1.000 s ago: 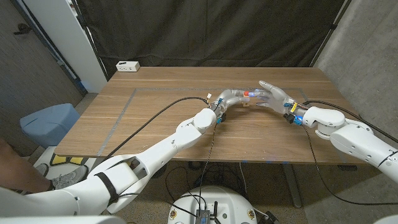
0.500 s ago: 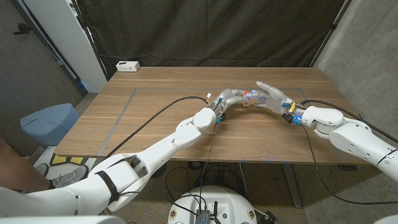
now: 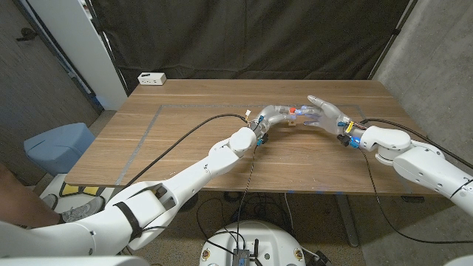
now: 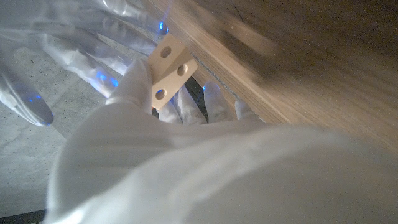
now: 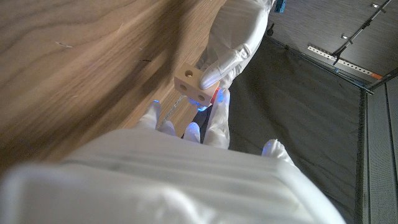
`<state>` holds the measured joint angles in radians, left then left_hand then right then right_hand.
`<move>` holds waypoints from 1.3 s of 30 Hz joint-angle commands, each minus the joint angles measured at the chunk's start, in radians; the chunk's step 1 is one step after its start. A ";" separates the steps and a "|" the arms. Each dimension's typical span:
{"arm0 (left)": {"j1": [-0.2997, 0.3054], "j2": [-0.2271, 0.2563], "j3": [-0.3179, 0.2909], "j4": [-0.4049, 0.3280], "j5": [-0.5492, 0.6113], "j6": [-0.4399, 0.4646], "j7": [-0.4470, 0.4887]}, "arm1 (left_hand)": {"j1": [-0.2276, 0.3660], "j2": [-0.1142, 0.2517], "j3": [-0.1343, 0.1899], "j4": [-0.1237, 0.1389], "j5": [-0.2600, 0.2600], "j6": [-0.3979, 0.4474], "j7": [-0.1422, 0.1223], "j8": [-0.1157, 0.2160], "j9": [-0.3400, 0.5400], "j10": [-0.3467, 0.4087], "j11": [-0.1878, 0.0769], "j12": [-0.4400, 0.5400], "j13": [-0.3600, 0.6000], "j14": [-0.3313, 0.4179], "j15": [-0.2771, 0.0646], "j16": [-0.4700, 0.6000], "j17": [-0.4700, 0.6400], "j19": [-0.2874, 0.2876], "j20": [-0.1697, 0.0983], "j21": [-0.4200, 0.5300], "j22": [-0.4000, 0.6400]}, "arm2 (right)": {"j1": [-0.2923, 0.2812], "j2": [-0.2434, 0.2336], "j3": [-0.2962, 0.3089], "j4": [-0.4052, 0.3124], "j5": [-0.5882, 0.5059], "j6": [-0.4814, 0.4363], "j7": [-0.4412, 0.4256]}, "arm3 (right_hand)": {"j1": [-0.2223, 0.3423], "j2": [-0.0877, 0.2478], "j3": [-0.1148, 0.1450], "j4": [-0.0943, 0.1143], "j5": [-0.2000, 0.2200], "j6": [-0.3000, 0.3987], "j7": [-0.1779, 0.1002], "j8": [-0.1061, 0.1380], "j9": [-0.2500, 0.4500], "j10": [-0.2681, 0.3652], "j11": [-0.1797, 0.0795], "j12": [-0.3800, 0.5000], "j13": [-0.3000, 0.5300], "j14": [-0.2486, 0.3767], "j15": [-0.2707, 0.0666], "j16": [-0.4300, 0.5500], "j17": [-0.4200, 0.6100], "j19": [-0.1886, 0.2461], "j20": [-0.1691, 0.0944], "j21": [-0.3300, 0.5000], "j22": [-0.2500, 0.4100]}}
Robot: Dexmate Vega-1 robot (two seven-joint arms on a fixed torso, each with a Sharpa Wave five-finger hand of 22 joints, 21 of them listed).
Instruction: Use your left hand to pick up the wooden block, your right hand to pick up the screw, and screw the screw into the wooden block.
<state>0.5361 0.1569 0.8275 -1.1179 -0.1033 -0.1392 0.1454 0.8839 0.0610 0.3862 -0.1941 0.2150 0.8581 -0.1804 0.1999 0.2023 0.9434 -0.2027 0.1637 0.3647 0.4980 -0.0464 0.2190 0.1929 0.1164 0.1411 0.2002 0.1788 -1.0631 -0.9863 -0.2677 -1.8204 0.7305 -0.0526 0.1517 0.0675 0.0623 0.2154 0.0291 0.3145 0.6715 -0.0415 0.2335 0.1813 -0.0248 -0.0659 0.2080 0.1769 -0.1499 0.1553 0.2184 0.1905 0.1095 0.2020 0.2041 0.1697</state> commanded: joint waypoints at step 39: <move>0.013 0.011 -0.001 -0.032 0.006 0.009 0.009 | -0.034 0.070 0.043 0.037 0.006 0.068 0.059 0.004 0.001 0.010 -0.001 0.072 0.174 0.007 -0.062 0.004 0.003 0.003 0.003 0.007 0.005 | 0.031 0.043 -0.024 0.043 -0.019 0.020 0.013 | 0.003 -0.009 -0.031 -0.003 0.007 -0.314 -0.091 -0.065 0.003 -0.213 0.060 -0.033 0.006 -0.106 0.037 -0.032 0.007 -0.072 0.012 -0.024 0.002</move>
<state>0.5398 0.1617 0.8283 -1.1327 -0.0988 -0.1350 0.1508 0.8839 0.0610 0.3863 -0.1941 0.2151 0.8581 -0.1804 0.1965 0.2026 0.9444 -0.2027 0.1636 0.3647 0.4980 -0.0464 0.2190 0.1929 0.1164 0.1411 0.2002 0.1788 -1.0503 -0.9472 -0.2742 -1.7852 0.7139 -0.0255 0.1403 0.0781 0.0516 0.1876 0.0264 0.3144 0.3689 -0.1327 0.1694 0.1820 -0.1717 -0.0157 0.1732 0.1793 -0.1738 0.1820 0.1885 0.1933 0.0479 0.2128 0.1844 0.1702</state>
